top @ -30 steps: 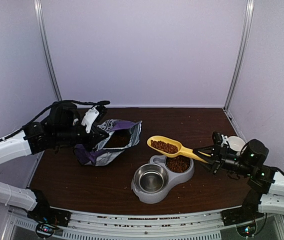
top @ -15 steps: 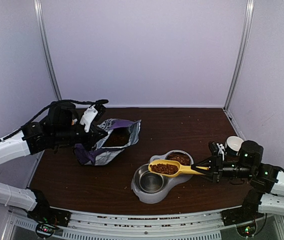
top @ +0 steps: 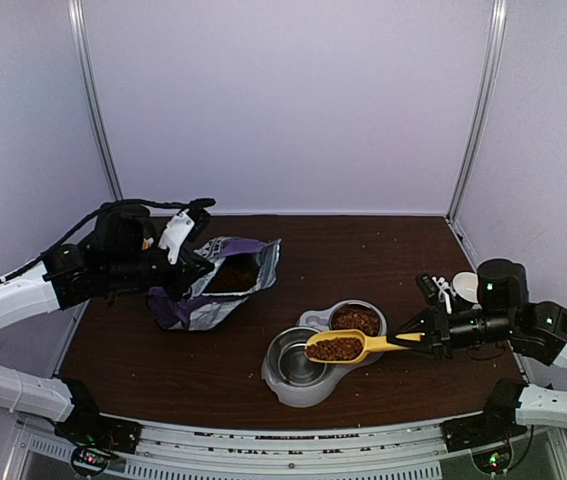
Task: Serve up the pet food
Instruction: Place the pet food bowl.
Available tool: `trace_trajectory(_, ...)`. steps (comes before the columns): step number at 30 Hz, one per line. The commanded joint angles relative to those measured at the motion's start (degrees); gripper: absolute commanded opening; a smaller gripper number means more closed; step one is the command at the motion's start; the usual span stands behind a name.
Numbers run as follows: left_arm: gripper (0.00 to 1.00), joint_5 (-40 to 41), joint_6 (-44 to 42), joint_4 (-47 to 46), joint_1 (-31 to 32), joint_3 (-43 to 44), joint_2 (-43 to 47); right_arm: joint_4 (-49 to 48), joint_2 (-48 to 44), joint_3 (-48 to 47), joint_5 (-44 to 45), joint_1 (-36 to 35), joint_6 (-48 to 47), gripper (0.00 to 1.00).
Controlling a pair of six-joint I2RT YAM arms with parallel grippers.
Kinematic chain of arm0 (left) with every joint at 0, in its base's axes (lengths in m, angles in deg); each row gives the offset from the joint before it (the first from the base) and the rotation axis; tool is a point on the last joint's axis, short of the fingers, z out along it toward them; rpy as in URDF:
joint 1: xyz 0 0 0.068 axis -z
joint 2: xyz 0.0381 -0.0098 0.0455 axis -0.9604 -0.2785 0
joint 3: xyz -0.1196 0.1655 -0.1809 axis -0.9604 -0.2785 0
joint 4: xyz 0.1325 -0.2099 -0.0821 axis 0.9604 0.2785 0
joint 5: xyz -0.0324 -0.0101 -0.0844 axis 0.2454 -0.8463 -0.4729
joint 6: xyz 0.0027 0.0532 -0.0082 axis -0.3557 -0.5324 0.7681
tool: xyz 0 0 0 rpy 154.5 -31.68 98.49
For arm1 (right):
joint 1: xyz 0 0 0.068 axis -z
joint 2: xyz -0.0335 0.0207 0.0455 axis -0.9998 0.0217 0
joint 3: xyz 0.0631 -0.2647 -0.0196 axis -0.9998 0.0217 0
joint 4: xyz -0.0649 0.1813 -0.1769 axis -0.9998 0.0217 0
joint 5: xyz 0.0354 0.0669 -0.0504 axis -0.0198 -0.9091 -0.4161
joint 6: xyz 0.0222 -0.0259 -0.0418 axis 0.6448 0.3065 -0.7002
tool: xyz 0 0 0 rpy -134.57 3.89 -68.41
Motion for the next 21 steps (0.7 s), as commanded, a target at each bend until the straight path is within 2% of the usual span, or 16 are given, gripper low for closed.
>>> trace_trajectory(1, 0.00, 1.3, -0.7, -1.6, -0.3, 0.7, 1.1, 2.5, 0.5, -3.0, 1.2, 0.3, -3.0, 0.00)
trace_trajectory(14, 0.00, 1.3, -0.7, -1.5, -0.3, 0.6, 2.0, 8.1, 3.8, -8.3, 4.1, 0.3, -7.3, 0.00)
trace_trajectory(21, 0.00, 1.1, -0.6, -1.5, -0.3, 0.6, 2.3, 14.4, 8.1, -13.2, 5.4, 0.3, -11.9, 0.00)
